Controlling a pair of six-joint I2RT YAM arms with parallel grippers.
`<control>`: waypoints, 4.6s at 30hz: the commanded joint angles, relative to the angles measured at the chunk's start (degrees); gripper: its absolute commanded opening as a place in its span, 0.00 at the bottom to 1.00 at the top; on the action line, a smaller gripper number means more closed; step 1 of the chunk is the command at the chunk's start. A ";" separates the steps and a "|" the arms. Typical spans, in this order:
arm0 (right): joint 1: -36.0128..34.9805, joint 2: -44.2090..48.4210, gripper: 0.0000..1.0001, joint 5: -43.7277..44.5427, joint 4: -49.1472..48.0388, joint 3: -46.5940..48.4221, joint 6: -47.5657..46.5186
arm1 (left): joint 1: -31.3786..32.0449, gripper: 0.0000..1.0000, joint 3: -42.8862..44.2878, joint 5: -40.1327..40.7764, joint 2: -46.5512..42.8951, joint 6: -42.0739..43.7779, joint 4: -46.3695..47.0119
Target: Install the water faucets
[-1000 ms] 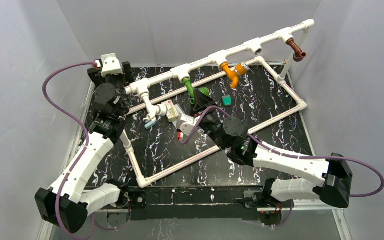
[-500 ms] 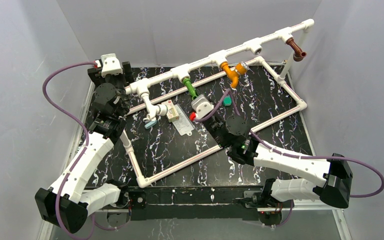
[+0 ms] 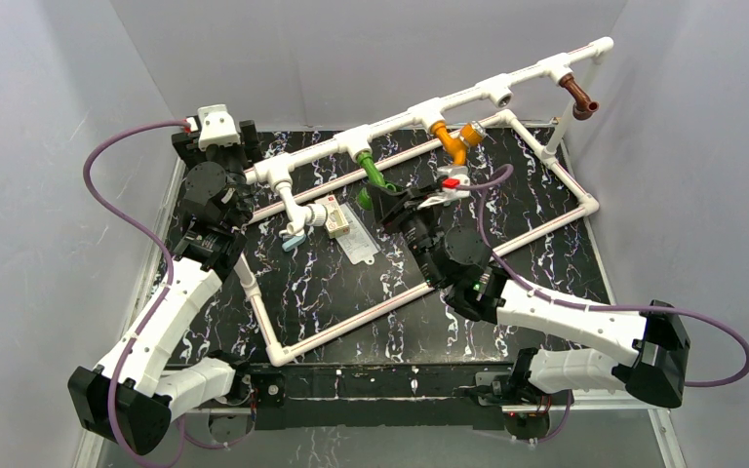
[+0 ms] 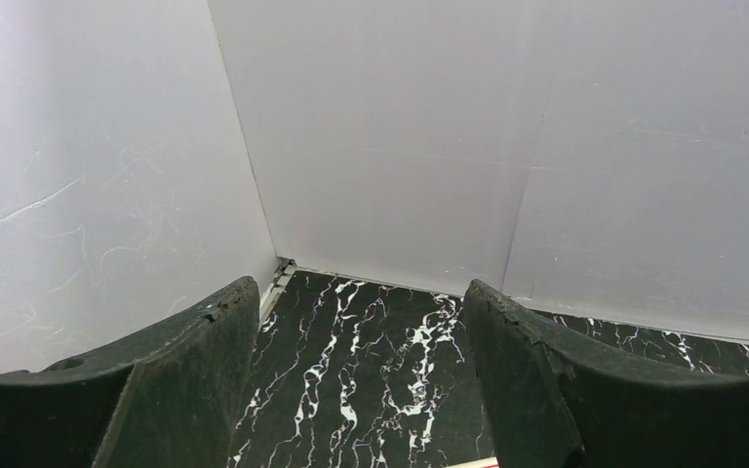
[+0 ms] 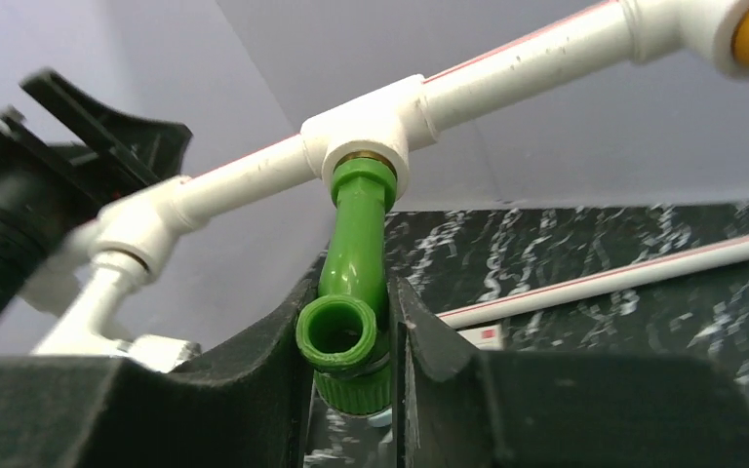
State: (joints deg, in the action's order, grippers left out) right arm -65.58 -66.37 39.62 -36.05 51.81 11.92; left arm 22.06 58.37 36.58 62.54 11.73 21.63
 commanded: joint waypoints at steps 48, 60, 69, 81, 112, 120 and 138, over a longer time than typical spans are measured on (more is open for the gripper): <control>0.89 6.81 0.56 6.39 5.99 -3.38 84.70 | 1.95 0.74 -8.45 -3.93 7.68 -1.00 -25.24; 0.89 11.32 0.65 0.44 9.21 -3.49 71.46 | 2.01 0.74 -8.45 -4.00 7.82 -1.09 -25.25; 0.89 18.43 0.67 -4.83 17.30 -3.63 55.61 | 2.01 0.74 -8.36 -4.08 8.20 -1.20 -25.40; 0.89 19.26 0.69 -14.00 24.88 4.76 12.12 | 1.99 0.74 -8.27 -4.20 7.99 -1.27 -25.41; 0.81 12.85 0.75 -24.44 41.17 10.48 -97.80 | 1.95 0.74 -8.10 -4.69 8.69 -1.44 -25.43; -0.51 8.15 0.77 -21.34 29.97 8.15 -112.19 | 1.94 0.74 -8.10 -4.69 8.72 -1.36 -25.50; -0.99 -0.24 0.74 -16.50 22.74 9.19 -115.61 | 2.00 0.74 -8.27 -4.95 7.88 -1.51 -25.33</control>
State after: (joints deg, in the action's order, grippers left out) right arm -66.39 -66.26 21.58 -7.66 59.16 -102.50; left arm 22.09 58.61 36.38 62.83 11.51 21.26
